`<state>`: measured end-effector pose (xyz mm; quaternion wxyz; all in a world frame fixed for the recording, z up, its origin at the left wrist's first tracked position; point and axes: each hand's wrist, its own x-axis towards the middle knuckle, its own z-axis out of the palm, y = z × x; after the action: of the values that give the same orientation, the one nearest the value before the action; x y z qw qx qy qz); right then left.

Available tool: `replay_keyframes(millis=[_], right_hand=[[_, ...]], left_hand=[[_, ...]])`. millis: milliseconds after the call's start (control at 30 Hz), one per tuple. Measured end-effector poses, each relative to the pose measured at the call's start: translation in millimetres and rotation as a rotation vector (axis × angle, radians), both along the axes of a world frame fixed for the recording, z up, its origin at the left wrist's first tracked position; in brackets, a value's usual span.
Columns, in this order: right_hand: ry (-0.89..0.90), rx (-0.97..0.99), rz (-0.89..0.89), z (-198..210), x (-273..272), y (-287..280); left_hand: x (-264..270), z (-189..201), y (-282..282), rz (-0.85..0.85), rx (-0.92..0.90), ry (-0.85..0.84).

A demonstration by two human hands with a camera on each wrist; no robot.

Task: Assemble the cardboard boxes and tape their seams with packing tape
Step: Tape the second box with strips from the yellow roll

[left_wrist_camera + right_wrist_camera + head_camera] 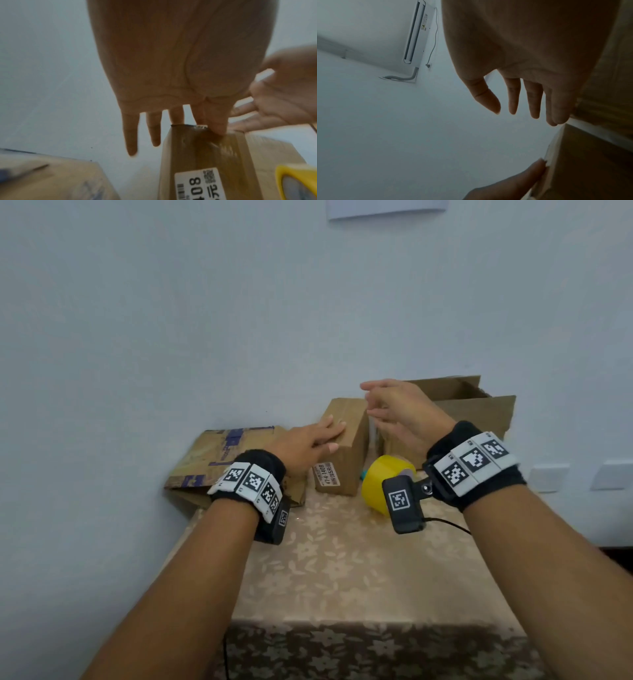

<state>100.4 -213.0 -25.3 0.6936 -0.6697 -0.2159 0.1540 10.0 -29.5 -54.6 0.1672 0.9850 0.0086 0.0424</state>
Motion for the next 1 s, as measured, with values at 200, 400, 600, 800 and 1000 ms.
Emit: replay_keyframes(millis=[200,400,600,800,1000], right_hand=[[-0.015,-0.029,-0.103,-1,14,-45],[-0.054,-0.311,-0.076,-23,29,-74],[-0.134,-0.615,0.242,-52,30,-82],[-0.204,-0.657,0.287,-61,32,-79],[-0.26,-0.628,0.269,-66,39,-76]], left_hand=[[3,9,-14,0.034,-0.136,-0.151],[7,15,-18,0.077,-0.165,-0.238],[3,13,-19,0.142,-0.245,-0.252],[1,21,-19,0.155,-0.255,-0.412],[1,20,-20,0.151,-0.283,-0.417]])
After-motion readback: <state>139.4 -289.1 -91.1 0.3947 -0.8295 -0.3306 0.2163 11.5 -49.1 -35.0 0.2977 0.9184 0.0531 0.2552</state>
